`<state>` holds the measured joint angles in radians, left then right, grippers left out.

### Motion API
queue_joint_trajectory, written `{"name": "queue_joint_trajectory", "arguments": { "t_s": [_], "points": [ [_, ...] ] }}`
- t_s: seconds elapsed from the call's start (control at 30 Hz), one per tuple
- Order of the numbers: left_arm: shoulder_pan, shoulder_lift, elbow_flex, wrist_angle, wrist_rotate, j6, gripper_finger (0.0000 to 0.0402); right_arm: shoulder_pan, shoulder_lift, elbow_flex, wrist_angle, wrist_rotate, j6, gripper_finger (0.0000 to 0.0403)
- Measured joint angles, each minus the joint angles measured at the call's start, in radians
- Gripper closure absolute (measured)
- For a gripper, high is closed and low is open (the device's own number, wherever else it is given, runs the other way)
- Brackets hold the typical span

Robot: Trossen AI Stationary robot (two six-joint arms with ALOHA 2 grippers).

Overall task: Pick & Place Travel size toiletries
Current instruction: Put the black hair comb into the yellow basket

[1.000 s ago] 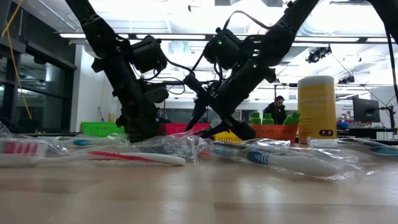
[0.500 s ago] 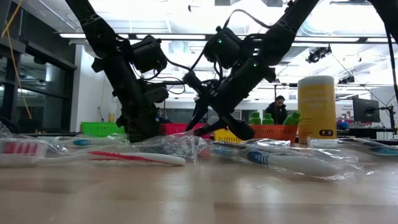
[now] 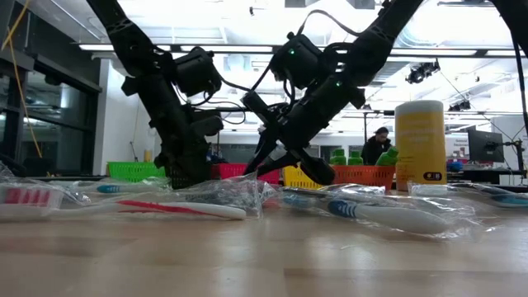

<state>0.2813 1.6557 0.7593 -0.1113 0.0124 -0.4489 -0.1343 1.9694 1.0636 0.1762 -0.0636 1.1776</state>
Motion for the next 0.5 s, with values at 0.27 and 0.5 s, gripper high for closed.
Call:
{"name": "queue_joint_trajectory", "arguments": {
  "t_s": [0.27,0.5],
  "points": [
    [0.000,0.000,0.000,0.005,0.002,0.010,0.0365,0.004,0.000,0.001,-0.002,0.001,-0.014,0.0395],
    [-0.001,-0.031,-0.002,-0.006,0.003,0.018,0.0318,0.003,0.000,0.000,-0.004,-0.009,-0.051,0.0395]
  ]
}}
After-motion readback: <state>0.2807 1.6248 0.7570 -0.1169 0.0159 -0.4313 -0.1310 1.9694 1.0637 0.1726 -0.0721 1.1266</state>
